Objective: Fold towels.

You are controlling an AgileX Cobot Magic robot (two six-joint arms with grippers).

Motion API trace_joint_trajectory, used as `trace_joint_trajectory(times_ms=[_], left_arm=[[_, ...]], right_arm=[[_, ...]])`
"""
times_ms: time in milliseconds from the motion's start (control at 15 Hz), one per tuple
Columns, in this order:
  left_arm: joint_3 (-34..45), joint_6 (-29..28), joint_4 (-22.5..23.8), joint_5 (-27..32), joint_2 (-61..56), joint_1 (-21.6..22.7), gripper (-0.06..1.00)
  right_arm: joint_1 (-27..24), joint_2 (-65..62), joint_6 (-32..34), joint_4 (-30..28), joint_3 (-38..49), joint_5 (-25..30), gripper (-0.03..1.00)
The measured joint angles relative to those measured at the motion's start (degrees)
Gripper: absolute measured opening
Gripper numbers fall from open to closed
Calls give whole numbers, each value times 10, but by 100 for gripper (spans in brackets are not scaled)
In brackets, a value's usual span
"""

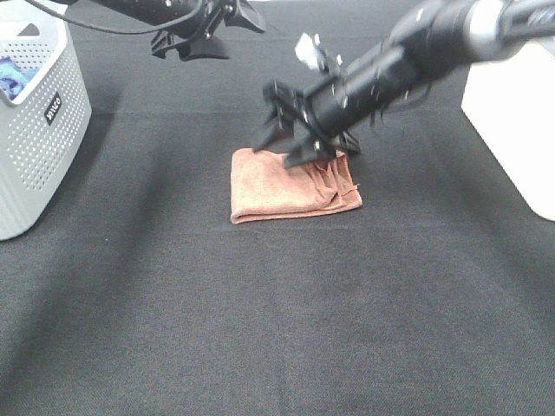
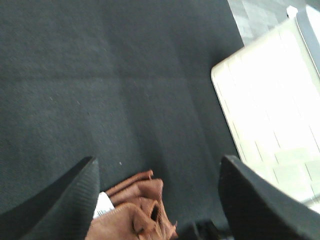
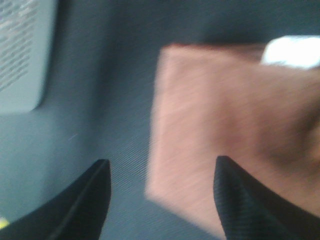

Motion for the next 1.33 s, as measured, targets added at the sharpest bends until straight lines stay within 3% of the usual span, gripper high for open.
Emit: trace_joint_trajectory(times_ms=[200, 733, 1000, 1333], left_arm=[[0, 0, 2, 3, 0, 0, 65], [0, 0, 12, 6, 0, 0, 65], [0, 0, 47, 18, 0, 0, 65], [0, -1, 65, 50, -6, 0, 65]], right_arm=[[-25, 30, 10, -34, 0, -34, 58], [-71, 35, 66, -101, -5, -51, 58], [-88, 15, 116, -236, -5, -59, 58], [-88, -3, 186, -336, -4, -23, 58]])
